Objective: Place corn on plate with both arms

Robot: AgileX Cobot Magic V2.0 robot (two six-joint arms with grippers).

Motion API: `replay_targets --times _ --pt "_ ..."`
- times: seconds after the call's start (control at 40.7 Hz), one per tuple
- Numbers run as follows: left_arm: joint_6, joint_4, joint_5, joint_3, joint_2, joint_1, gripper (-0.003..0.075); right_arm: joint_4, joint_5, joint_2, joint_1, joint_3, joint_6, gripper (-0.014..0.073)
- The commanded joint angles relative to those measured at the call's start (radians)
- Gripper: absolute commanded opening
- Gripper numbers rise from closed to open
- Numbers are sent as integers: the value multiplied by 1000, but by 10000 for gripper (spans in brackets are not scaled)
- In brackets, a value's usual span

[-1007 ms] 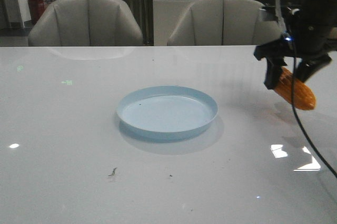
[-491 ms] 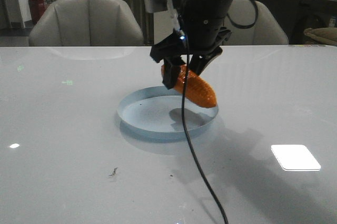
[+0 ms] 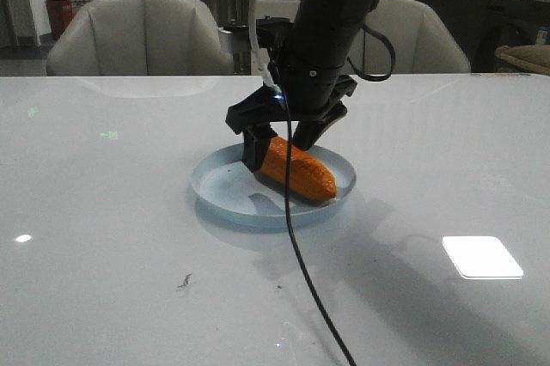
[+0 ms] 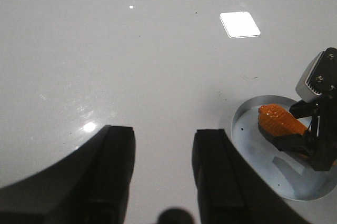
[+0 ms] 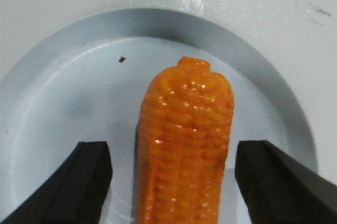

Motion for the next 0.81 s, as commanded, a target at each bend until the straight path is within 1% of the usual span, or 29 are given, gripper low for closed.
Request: replay_targets --times 0.0,0.147,0.246,0.344,0.442,0.516,0.663,0.786 --pt "1 -35 -56 -31 -25 1 344 8 -36 -103 -1 -41 -9 603" --pt "1 -35 -56 -31 -25 1 344 10 -24 -215 -9 -73 26 603" --pt "1 -33 -56 -31 -25 1 344 12 -32 -330 -31 -74 68 603" --pt "1 -31 -56 -31 -25 1 344 12 -9 -437 -74 -64 102 603" --pt "1 -31 -56 -31 -25 1 344 12 27 -554 -129 -7 104 603" --pt "1 -24 -58 -31 -25 1 344 12 21 -647 -178 85 104 603" --pt "1 10 -62 -31 -25 1 344 12 -54 -862 -280 363 104 603" --pt "1 12 -101 -22 -40 1 344 15 -113 -1050 -344 568 114 603"
